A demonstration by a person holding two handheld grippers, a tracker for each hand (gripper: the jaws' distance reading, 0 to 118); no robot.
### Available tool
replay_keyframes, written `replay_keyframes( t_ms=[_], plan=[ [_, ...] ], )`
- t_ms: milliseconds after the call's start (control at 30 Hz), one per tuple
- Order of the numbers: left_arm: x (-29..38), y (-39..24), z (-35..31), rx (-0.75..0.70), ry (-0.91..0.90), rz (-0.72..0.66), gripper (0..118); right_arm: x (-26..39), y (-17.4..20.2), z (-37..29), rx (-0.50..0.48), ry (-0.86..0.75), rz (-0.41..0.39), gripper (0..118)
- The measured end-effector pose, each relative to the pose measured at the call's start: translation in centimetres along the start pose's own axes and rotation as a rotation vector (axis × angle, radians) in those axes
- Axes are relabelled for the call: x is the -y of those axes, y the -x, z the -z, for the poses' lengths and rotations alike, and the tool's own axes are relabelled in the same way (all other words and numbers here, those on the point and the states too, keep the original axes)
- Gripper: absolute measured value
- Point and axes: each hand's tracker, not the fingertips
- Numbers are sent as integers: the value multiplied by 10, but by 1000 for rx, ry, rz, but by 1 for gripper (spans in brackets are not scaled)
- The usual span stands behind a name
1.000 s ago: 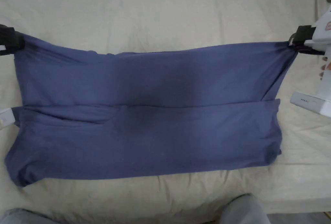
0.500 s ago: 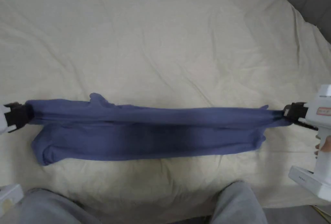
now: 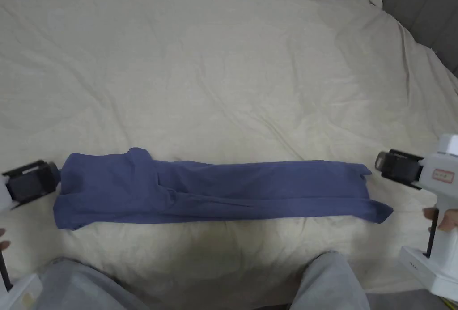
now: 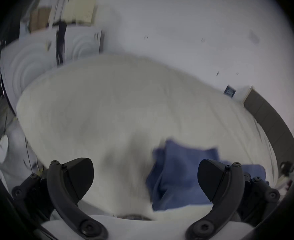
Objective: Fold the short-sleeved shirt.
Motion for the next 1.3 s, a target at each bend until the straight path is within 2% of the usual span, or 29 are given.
replay_keyframes(
  t_ms=[100,233,333,400,433,467,500,567,600,633,833,867,900,933,967,1000,1033,1067,1200,1300],
  plan=[
    [-22,-32,-29,17,-197,123,118,-19,26,-38,-51,-180,-67,117],
    [-28,-79,-60,61,-385,244,118,-25,61,-76,-76,-401,-136,118],
    [-24,-106,-72,77,-452,309,118,-21,81,-91,-91,-448,-141,118],
    [-21,-117,-75,98,-473,327,100,-16,90,-97,-108,-472,-140,114],
    [-20,-121,-76,113,-468,330,85,-14,93,-99,-120,-478,-140,106],
    [-20,-124,-77,121,-465,330,58,-12,96,-100,-123,-482,-137,83],
    [-19,-127,-77,128,-462,326,38,-10,99,-102,-128,-485,-133,63],
    [-17,-130,-77,153,-463,321,7,-7,102,-102,-130,-479,-126,11],
    [-16,-131,-77,155,-462,320,0,-6,103,-100,-131,-479,-119,6],
    [-15,-131,-78,161,-459,315,0,-6,102,-100,-140,-477,-115,4],
    [-27,-116,-69,194,-367,301,0,-5,103,-95,-162,-438,-92,2],
    [-35,-108,-63,214,-302,281,4,-5,105,-96,-164,-437,-94,2],
    [-42,-98,-57,254,-249,234,19,-5,105,-95,-164,-434,-100,2],
    [-49,-88,-50,292,-195,184,42,-4,105,-95,-167,-431,-106,2],
    [-55,-78,-41,328,-127,150,81,-4,106,-94,-168,-431,-107,2],
    [-61,-65,-30,365,-40,107,102,-4,107,-95,-171,-428,-109,2],
    [-63,-51,-18,388,19,59,115,-5,108,-94,-172,-424,-111,2],
    [-62,-39,-9,411,54,16,118,-5,108,-93,-171,-422,-113,2],
    [-50,16,32,489,206,-150,118,-6,110,-87,-167,-401,-115,2],
    [-27,49,61,565,277,-207,118,-5,113,-83,-156,-380,-117,2]
  ],
)
